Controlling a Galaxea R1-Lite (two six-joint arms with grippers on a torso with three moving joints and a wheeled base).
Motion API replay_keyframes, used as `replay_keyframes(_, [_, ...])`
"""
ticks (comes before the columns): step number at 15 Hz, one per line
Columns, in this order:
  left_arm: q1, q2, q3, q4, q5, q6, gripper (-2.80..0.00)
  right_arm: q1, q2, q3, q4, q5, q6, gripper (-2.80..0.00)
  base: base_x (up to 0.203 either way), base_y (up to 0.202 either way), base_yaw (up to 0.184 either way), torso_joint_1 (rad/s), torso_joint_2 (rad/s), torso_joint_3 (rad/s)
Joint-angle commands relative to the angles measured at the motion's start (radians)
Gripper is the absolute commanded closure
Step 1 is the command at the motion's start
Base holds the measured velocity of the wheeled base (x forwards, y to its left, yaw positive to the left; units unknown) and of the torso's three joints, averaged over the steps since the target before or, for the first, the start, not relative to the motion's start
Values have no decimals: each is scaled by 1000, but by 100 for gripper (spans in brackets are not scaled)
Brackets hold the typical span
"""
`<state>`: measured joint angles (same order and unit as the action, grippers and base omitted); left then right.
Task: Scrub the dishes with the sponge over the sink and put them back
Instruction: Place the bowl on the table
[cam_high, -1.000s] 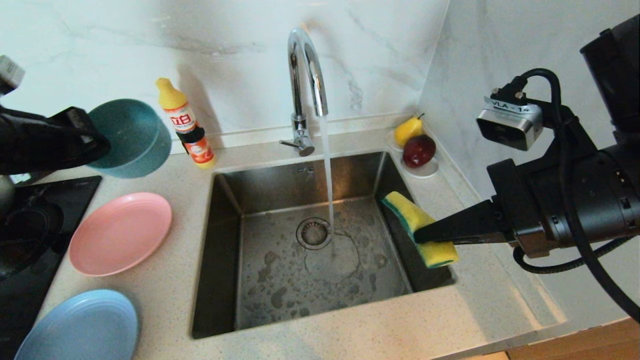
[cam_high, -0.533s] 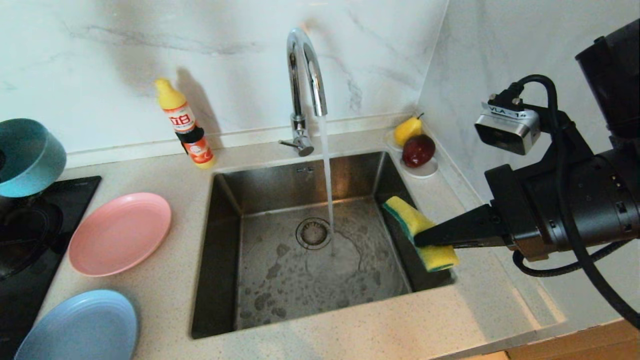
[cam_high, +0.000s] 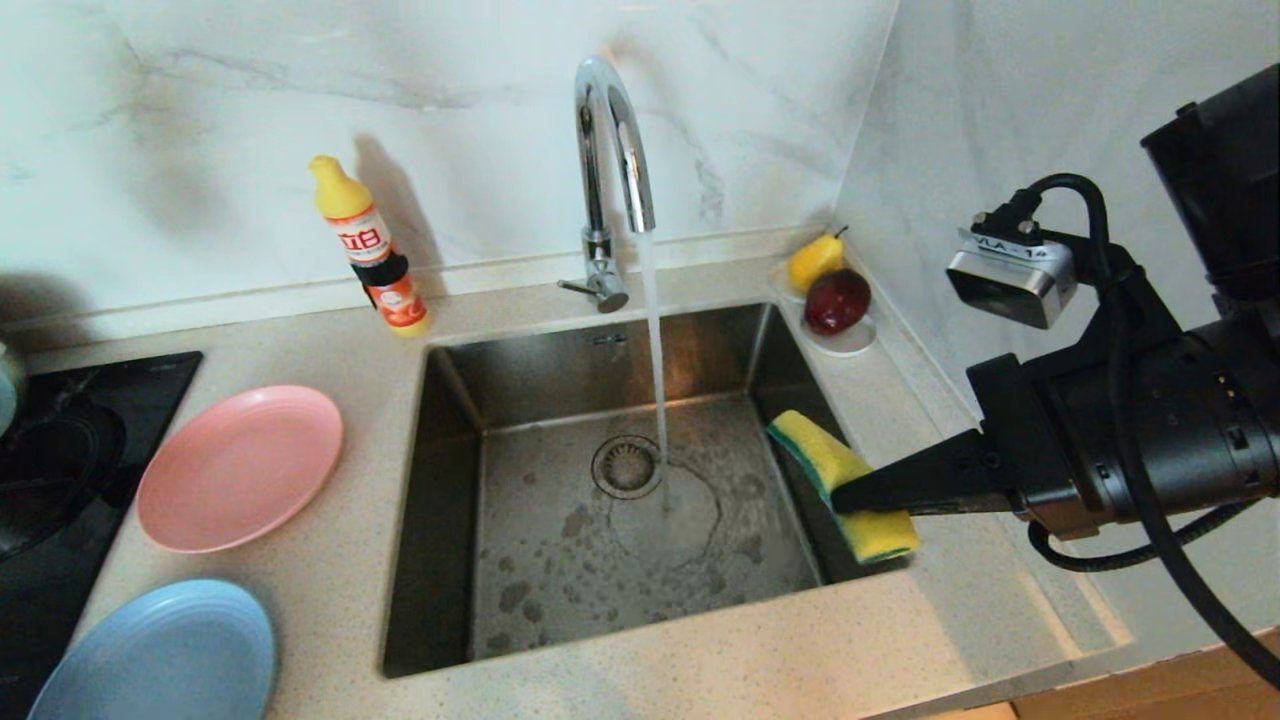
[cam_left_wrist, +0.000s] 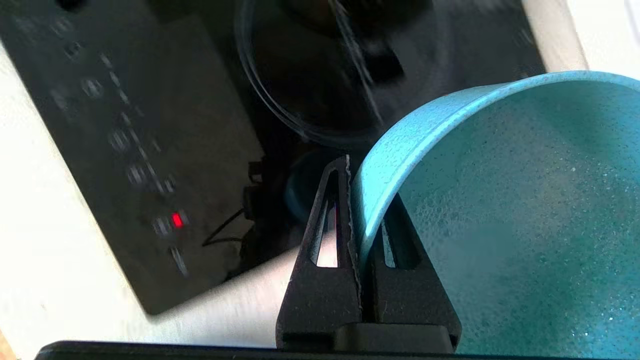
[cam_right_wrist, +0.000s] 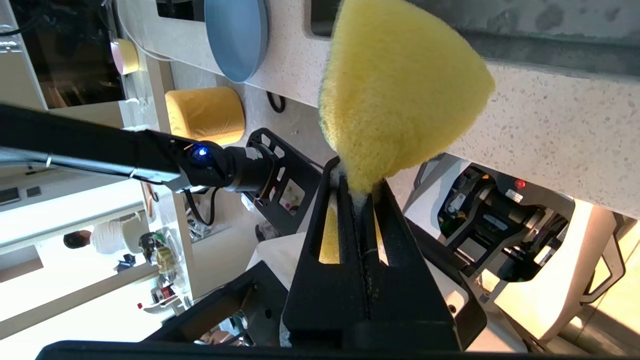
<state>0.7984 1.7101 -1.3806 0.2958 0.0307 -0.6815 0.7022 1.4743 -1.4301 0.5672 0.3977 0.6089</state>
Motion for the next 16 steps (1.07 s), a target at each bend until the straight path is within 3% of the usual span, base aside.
replay_keyframes(1, [34, 94, -6, -27, 3, -4, 0, 0, -3, 5, 2, 3, 3, 0, 0, 0, 0, 0, 0, 0])
replay_keyframes(5, [84, 205, -11, -103, 7, -2, 0, 0, 3, 2, 2, 3, 3, 0, 0, 0, 0, 0, 0, 0])
replay_keyframes(12, [149, 334, -59, -140, -8, -3, 0, 1, -6, 6, 2, 3, 5, 0, 0, 0, 0, 0, 0, 0])
replay_keyframes(16, [188, 370, -81, -149, -116, -3, 0, 2, -3, 5, 2, 3, 5, 0, 0, 0, 0, 0, 0, 0])
